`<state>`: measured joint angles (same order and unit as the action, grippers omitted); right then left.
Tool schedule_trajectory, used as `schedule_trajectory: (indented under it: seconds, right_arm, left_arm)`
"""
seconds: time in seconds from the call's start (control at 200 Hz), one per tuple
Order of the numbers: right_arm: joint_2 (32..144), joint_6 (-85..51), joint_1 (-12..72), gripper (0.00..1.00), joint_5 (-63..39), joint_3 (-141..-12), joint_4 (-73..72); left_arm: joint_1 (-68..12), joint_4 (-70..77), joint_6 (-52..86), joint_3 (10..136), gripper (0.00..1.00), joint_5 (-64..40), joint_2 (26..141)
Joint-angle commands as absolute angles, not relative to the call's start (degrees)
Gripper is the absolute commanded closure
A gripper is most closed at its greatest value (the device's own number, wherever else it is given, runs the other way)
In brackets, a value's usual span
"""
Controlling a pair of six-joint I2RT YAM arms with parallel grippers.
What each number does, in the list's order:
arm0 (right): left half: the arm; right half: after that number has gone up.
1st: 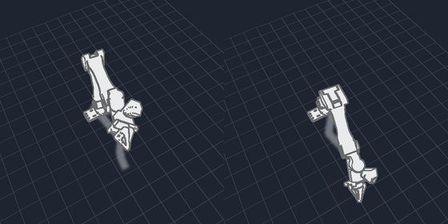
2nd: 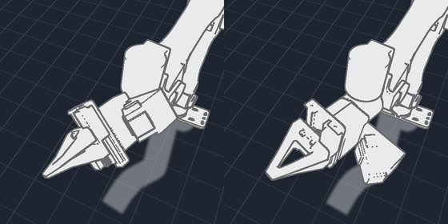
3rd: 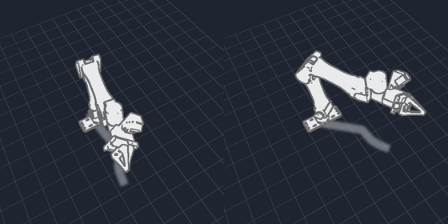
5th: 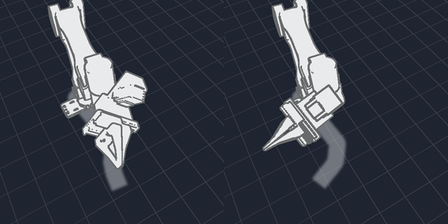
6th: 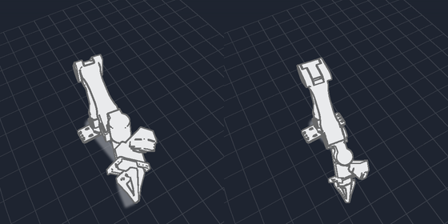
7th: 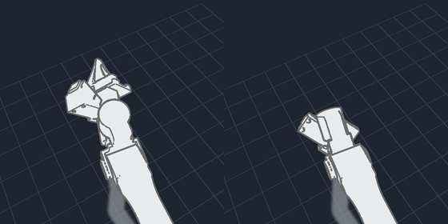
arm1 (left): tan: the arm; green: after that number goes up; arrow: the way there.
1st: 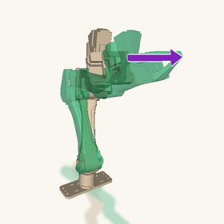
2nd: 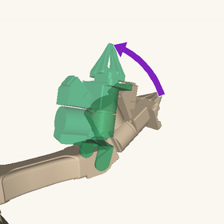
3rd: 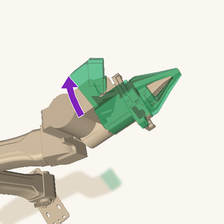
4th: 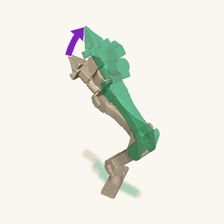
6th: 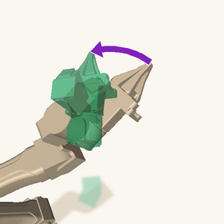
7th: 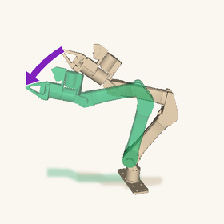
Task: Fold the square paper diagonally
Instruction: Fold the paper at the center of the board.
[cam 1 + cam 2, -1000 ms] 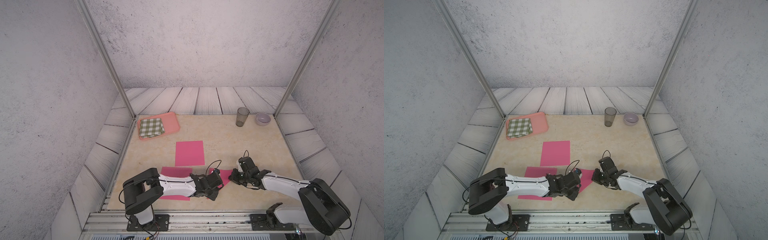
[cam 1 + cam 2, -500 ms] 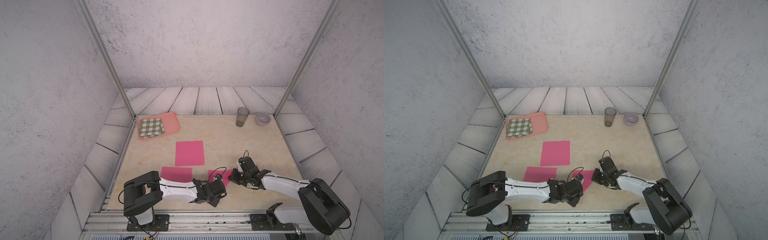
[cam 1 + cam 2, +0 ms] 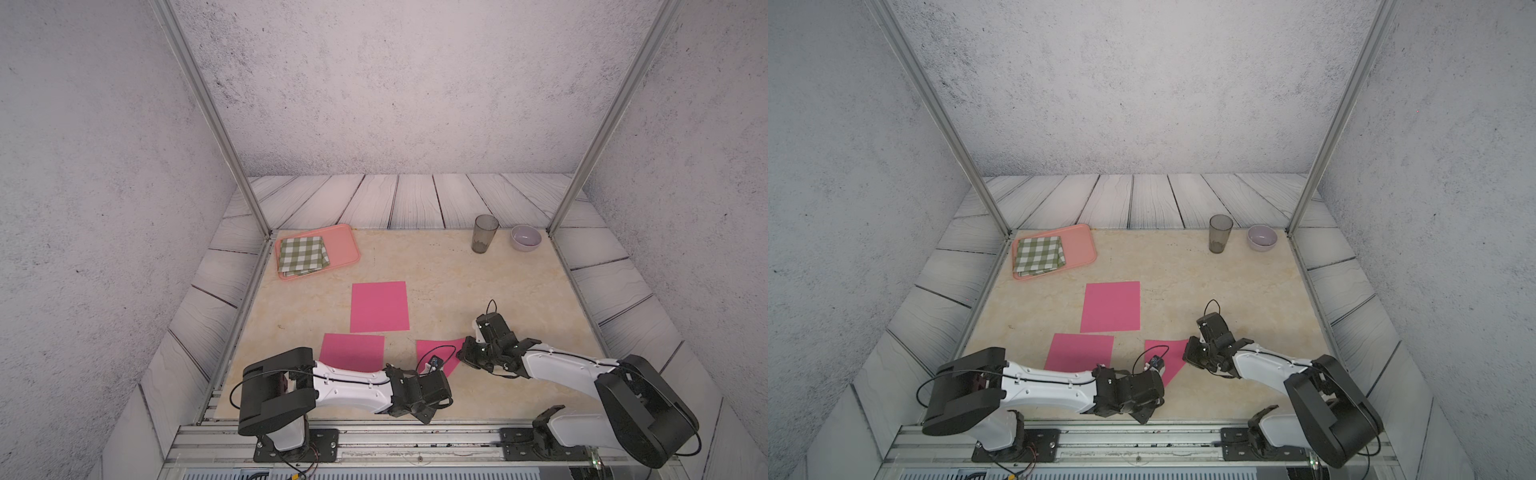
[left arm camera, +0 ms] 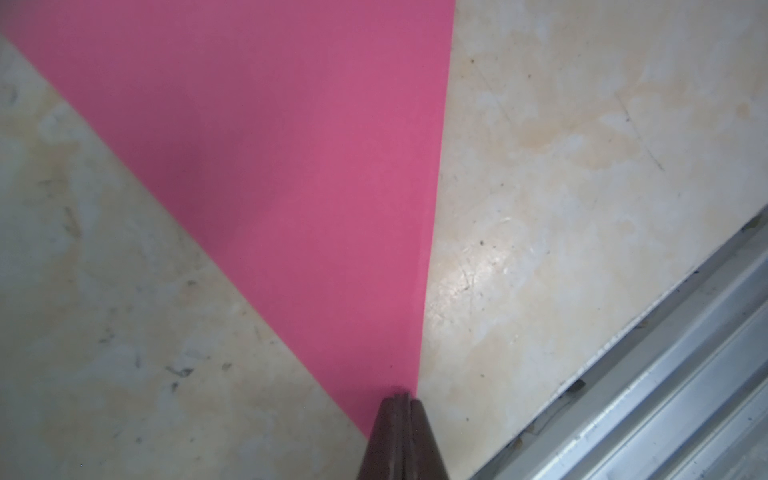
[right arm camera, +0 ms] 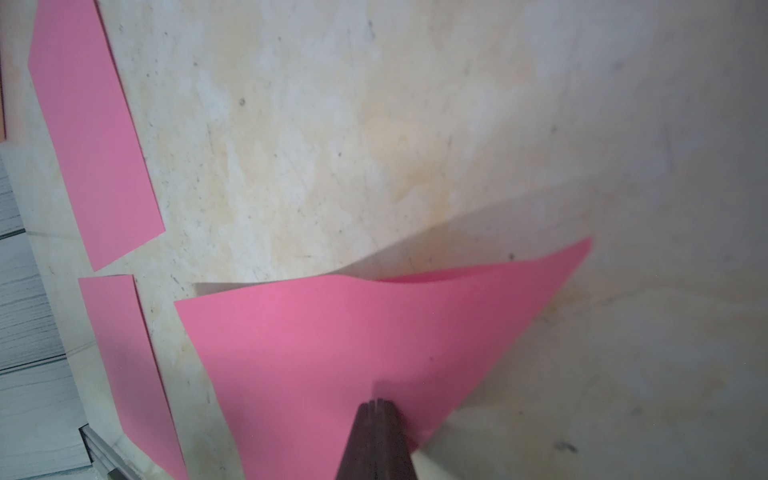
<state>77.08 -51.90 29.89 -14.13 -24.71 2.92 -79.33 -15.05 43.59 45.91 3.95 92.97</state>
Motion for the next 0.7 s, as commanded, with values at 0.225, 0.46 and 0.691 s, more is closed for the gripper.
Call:
schedule_trajectory:
  seconds: [0.225,0.46,0.691]
  right_arm:
    - [82.5,-51.4,29.7,1.00,-5.7,-20.5,14.1]
    - [82.3,-51.4,29.7,1.00,-5.8,-20.6,14.2]
    - [82.4,-50.9,29.7,1.00,-5.9,-21.0,14.7]
  left_arm:
    - [-81.3,-29.0,45.8,44.1,1.00,6.6,86.9]
    - [-77.6,-36.6,43.2,50.1,1.00,18.1,70.1]
    - [-71.6,-21.0,37.9,52.3,1.00,7.0,70.2]
